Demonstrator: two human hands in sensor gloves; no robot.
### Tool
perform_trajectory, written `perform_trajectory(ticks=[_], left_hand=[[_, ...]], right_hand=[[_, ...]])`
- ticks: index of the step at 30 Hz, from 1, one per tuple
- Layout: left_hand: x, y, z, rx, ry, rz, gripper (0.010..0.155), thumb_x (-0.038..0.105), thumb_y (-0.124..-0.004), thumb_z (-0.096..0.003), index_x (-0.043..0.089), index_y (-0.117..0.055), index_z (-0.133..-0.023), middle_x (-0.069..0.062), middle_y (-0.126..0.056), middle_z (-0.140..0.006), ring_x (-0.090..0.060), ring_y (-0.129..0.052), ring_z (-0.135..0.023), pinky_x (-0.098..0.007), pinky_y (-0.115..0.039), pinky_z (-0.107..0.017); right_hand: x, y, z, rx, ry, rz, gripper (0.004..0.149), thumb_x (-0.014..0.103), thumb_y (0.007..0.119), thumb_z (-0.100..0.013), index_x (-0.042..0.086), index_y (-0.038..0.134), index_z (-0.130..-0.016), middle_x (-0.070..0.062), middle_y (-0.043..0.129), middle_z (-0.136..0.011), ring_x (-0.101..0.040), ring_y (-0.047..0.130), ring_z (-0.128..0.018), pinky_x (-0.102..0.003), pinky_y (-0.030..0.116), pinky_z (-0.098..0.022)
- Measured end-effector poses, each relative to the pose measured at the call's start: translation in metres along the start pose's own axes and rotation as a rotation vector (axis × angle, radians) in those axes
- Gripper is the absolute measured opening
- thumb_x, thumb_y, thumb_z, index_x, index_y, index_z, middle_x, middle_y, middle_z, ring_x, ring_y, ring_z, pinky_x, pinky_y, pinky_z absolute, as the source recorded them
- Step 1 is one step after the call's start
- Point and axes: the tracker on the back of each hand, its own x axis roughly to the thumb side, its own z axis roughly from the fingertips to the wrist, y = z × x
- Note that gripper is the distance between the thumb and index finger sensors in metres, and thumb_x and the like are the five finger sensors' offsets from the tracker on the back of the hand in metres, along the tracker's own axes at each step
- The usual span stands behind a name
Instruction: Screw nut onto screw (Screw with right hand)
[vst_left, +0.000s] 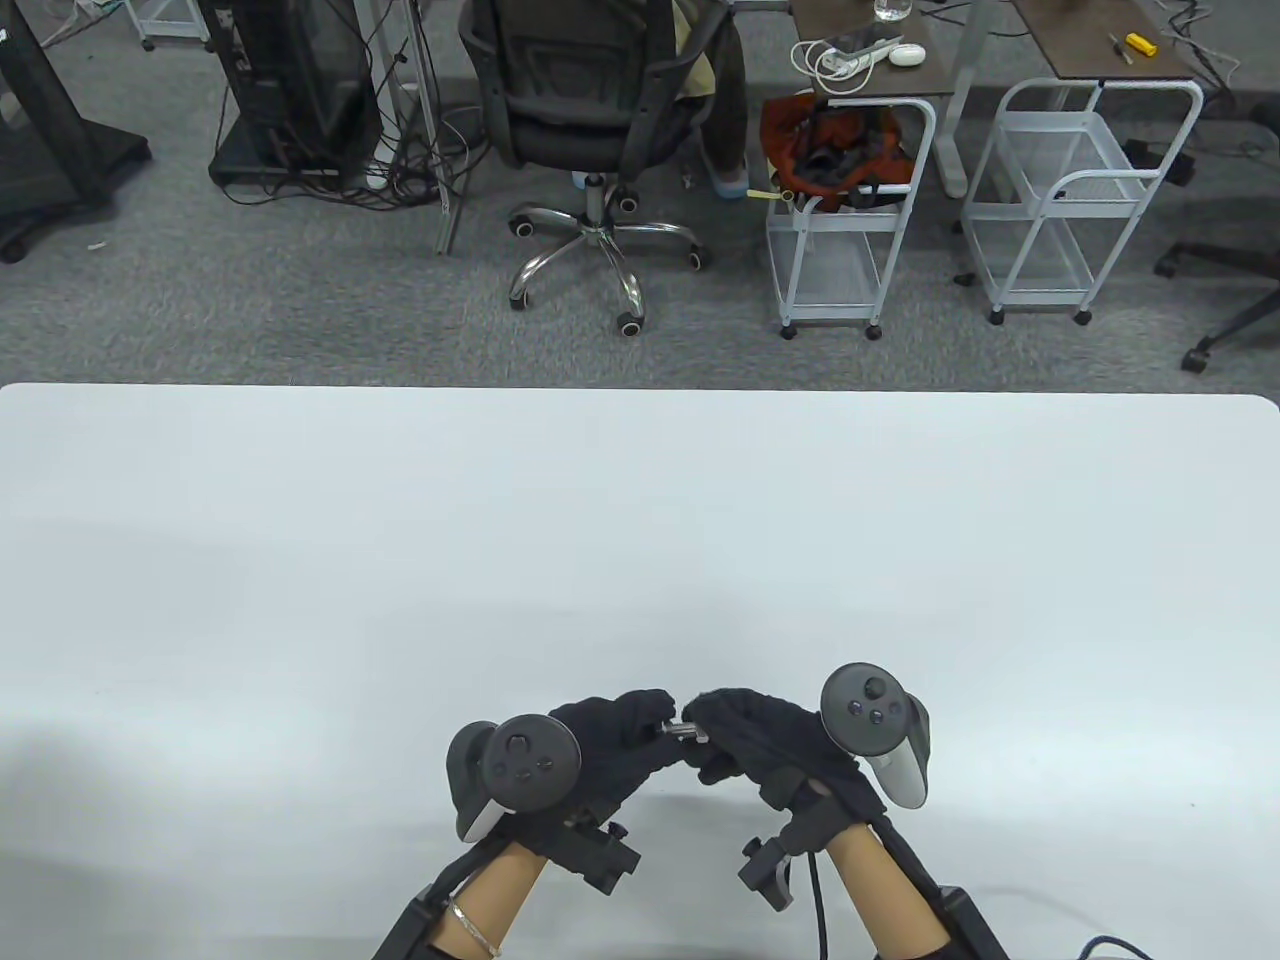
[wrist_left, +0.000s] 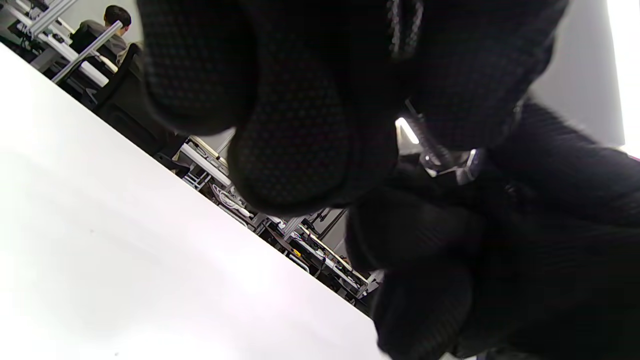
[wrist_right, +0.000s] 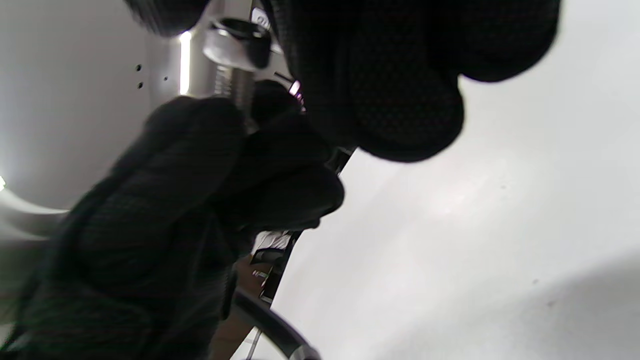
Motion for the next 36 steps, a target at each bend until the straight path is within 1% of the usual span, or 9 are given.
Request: perform_trajectory(ticks=[2, 4, 7, 12, 18, 22, 27, 31, 36], left_hand=[[0.0009, 0.0004, 0.0004, 0.0, -0.011, -0.013, 0.049, 0.048, -0.088, -0.0397, 0.014, -0.093, -0.075, 0.005, -0.113, -0.054, -0.006, -0.113, -0.039, -0.028, -0.093, -0.038], [0.0022, 0.0004, 0.0005, 0.0, -0.012, -0.001, 0.049, 0.046, -0.088, -0.04, 0.014, -0.093, -0.076, 0.004, -0.113, -0.056, -0.007, -0.113, -0.04, -0.029, -0.093, -0.039], [0.0024, 0.0002, 0.0006, 0.003, -0.009, 0.015, 0.049, 0.046, -0.088, -0.0403, 0.014, -0.092, -0.076, 0.004, -0.113, -0.057, -0.007, -0.113, -0.042, -0.029, -0.093, -0.04], [0.0023, 0.0011, 0.0014, 0.016, -0.003, -0.019, 0.049, 0.046, -0.087, -0.0413, 0.013, -0.092, -0.077, 0.004, -0.113, -0.057, -0.007, -0.113, -0.042, -0.029, -0.093, -0.04], [0.0052, -0.0009, 0.0025, 0.006, -0.011, -0.005, 0.049, 0.046, -0.086, -0.0418, 0.013, -0.092, -0.077, 0.003, -0.113, -0.057, -0.008, -0.113, -0.042, -0.029, -0.093, -0.04], [0.0063, -0.0003, 0.0032, 0.017, -0.018, -0.038, 0.049, 0.046, -0.086, -0.0424, 0.013, -0.092, -0.077, 0.003, -0.113, -0.058, -0.008, -0.113, -0.042, -0.029, -0.093, -0.04], [0.0073, -0.0007, 0.0034, 0.013, -0.018, -0.017, 0.049, 0.045, -0.085, -0.0427, 0.012, -0.092, -0.078, 0.003, -0.113, -0.058, -0.008, -0.113, -0.042, -0.03, -0.093, -0.04], [0.0067, -0.0001, 0.0035, 0.016, -0.017, -0.028, 0.049, 0.045, -0.085, -0.0431, 0.012, -0.092, -0.078, 0.002, -0.113, -0.058, -0.008, -0.113, -0.042, -0.03, -0.093, -0.04], [0.0067, 0.0001, 0.0034, 0.015, -0.013, -0.03, 0.049, 0.045, -0.085, -0.0434, 0.012, -0.091, -0.078, 0.002, -0.113, -0.058, -0.008, -0.113, -0.043, -0.03, -0.093, -0.04]], right_hand=[[0.0001, 0.0001, 0.0, 0.078, 0.032, -0.023, 0.058, 0.039, 0.074, -0.056, -0.006, 0.072, -0.093, -0.022, 0.091, -0.073, -0.032, 0.1, -0.055, -0.05, 0.077, -0.044], [-0.0019, 0.0003, 0.0002, 0.019, 0.029, -0.004, 0.054, 0.041, 0.073, -0.056, -0.005, 0.08, -0.085, -0.018, 0.097, -0.064, -0.028, 0.103, -0.046, -0.048, 0.079, -0.04], [-0.0033, 0.0021, 0.0017, -0.017, 0.064, 0.017, 0.056, 0.046, 0.06, -0.06, 0.0, 0.091, -0.07, -0.013, 0.102, -0.048, -0.025, 0.104, -0.031, -0.046, 0.081, -0.032], [0.0017, 0.0015, 0.0021, 0.052, 0.01, -0.012, 0.058, 0.039, 0.075, -0.056, -0.005, 0.071, -0.094, -0.024, 0.089, -0.077, -0.035, 0.098, -0.058, -0.053, 0.075, -0.046], [0.0004, -0.0012, 0.0052, -0.019, 0.048, 0.063, 0.054, 0.044, 0.061, -0.06, 0.0, 0.09, -0.072, -0.014, 0.102, -0.05, -0.026, 0.104, -0.033, -0.047, 0.081, -0.033], [0.003, -0.0016, 0.0054, 0.025, -0.013, 0.001, 0.057, 0.039, 0.075, -0.056, -0.005, 0.073, -0.092, -0.023, 0.091, -0.074, -0.036, 0.098, -0.057, -0.053, 0.075, -0.045], [0.0024, -0.0033, 0.0074, -0.019, 0.027, 0.062, 0.051, 0.042, 0.064, -0.06, -0.001, 0.088, -0.075, -0.015, 0.101, -0.053, -0.028, 0.104, -0.036, -0.048, 0.08, -0.035], [0.004, -0.0013, 0.0068, 0.055, -0.011, 0.022, 0.057, 0.037, 0.074, -0.057, -0.006, 0.071, -0.095, -0.026, 0.089, -0.078, -0.038, 0.097, -0.06, -0.055, 0.074, -0.046], [0.0018, -0.0016, 0.0077, 0.017, 0.015, 0.068, 0.051, 0.041, 0.066, -0.059, -0.002, 0.086, -0.079, -0.019, 0.1, -0.058, -0.031, 0.103, -0.042, -0.05, 0.079, -0.037]])
